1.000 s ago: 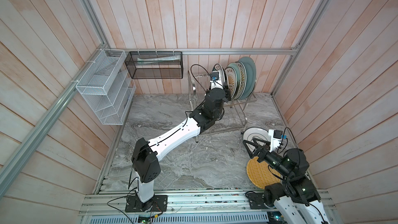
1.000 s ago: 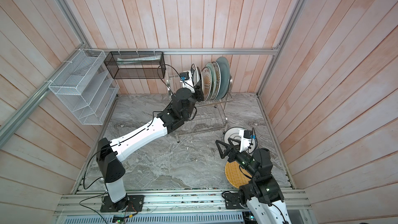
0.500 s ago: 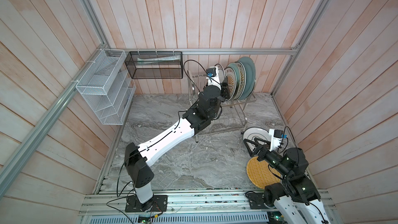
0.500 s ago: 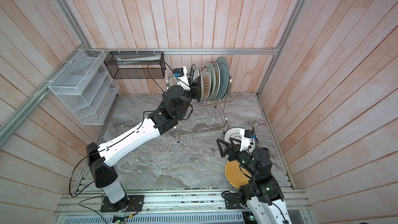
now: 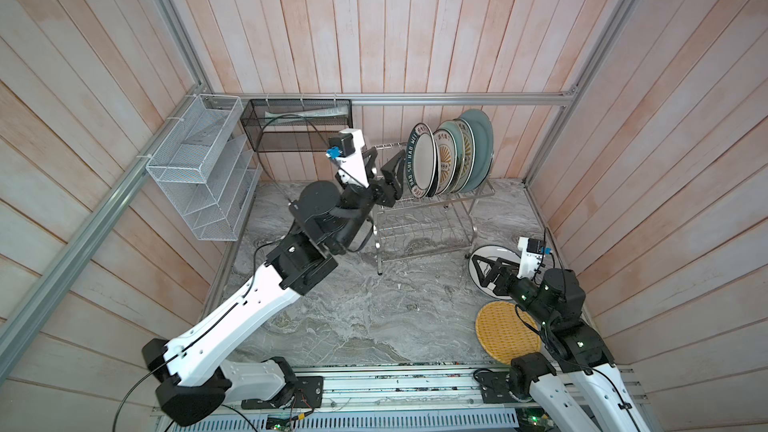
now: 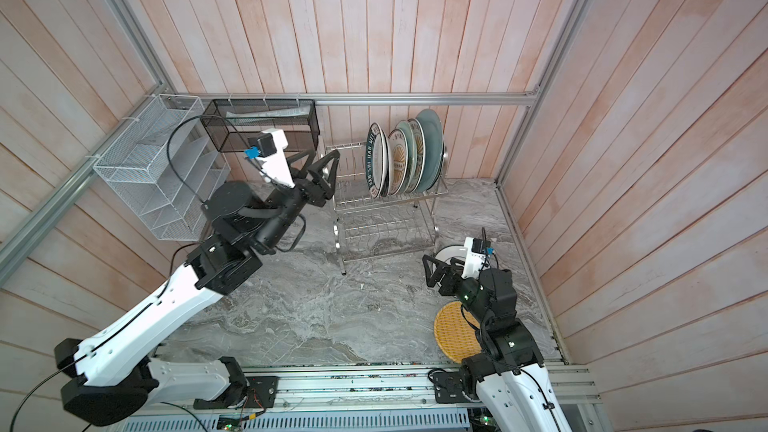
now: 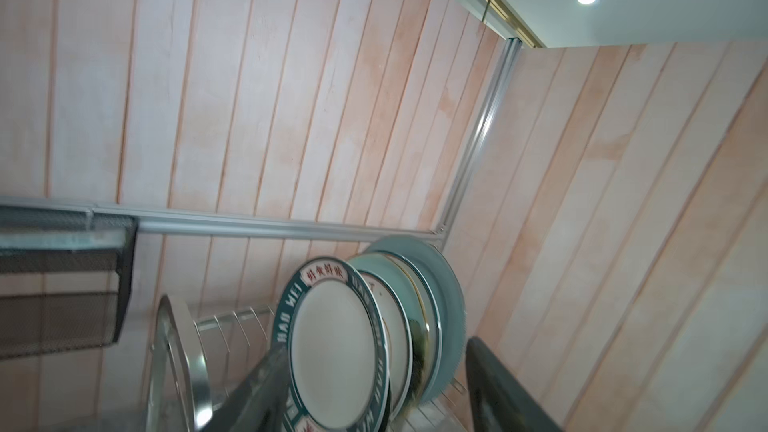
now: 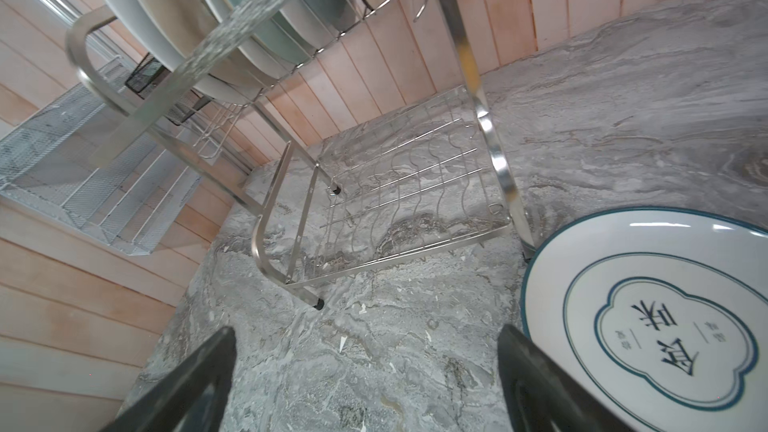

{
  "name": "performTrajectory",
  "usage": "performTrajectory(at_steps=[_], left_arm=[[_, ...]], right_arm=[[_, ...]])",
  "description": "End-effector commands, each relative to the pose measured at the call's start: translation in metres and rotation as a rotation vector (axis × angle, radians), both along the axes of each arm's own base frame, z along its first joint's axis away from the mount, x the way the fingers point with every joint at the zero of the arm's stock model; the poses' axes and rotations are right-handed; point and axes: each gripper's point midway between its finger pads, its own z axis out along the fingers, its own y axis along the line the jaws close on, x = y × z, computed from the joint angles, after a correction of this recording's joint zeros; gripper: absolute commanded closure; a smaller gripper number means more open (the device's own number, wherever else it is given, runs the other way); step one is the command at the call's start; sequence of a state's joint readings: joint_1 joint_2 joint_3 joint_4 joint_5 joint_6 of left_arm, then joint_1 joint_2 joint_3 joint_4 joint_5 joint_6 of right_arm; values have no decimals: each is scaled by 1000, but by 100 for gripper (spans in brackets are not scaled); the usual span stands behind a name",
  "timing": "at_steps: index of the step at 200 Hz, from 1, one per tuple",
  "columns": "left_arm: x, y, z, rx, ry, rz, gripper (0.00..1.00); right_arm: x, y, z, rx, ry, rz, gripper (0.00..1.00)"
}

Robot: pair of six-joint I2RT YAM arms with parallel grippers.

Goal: Load the plates into the dish rack
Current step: 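Open the left gripper and withdraw it from the rack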

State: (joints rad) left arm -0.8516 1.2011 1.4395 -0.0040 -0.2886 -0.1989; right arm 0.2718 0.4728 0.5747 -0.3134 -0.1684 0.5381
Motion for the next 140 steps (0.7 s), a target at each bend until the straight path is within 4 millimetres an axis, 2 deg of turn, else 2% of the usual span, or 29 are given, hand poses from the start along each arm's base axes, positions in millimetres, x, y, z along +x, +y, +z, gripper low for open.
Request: performTrajectory(at_steps=[1,16,46,65,97,123,140], left_arm=[[-19,-2,-54,184,24,-77,13],[-34,17,-79,216,40,-70,1],[-71,38,-121,251,37,-157,0],[-88,41,-149,286,78,-225,0],[-98,42,-194,305,161,-272,0],[-103,41,-214,279,223,-301,0],[-111,34,-223,262,255,-366,0]], right_arm=[[14,-16,10,-37,-27,-94,2],[23,-21,2,-43,1,-119,2],[37,-39,-10,-1,38,-171,2],[44,-63,-24,26,81,-244,2],[49,-112,-56,88,175,-394,2],[46,-146,-84,152,223,-527,2],[40,-164,-102,194,233,-598,2]])
